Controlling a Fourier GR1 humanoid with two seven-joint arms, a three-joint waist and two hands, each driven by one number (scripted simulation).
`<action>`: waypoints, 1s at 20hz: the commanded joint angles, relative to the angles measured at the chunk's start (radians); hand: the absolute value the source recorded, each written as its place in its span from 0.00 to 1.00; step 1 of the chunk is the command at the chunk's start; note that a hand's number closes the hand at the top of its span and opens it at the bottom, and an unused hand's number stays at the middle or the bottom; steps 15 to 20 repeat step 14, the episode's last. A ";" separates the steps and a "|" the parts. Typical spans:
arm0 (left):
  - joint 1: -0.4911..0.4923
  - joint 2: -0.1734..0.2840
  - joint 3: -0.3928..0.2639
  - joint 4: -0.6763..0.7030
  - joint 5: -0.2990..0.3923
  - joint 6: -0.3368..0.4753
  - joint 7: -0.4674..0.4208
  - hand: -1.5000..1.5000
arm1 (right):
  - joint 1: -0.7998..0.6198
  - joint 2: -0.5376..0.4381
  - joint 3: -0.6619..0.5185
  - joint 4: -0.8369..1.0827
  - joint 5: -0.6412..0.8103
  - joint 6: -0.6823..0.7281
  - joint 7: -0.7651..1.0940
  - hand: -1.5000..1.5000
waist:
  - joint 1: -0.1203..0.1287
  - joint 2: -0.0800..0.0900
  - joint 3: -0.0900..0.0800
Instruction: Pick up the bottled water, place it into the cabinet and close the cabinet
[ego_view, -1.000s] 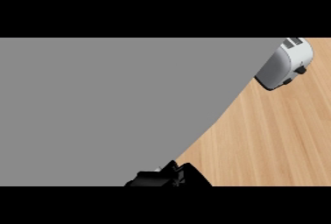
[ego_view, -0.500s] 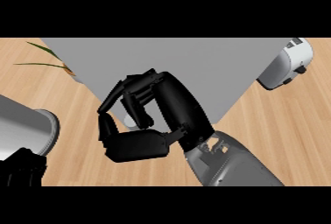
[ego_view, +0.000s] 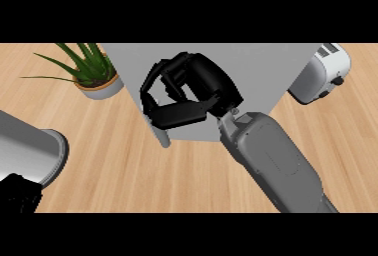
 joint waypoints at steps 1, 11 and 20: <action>-0.011 0.009 0.006 0.025 0.004 -0.022 0.018 1.00 | -0.085 -0.050 -0.123 0.217 0.011 0.009 -0.046 1.00 | 0.003 0.042 -0.002; -0.048 -0.005 0.001 0.004 -0.004 -0.007 0.031 1.00 | -0.042 -0.129 -0.160 0.257 -0.007 0.105 -0.146 1.00 | 0.013 0.052 -0.002; -0.079 -0.004 0.007 0.027 0.001 -0.017 0.036 1.00 | -0.058 -0.130 -0.163 0.268 -0.020 0.126 -0.141 1.00 | 0.012 0.057 -0.004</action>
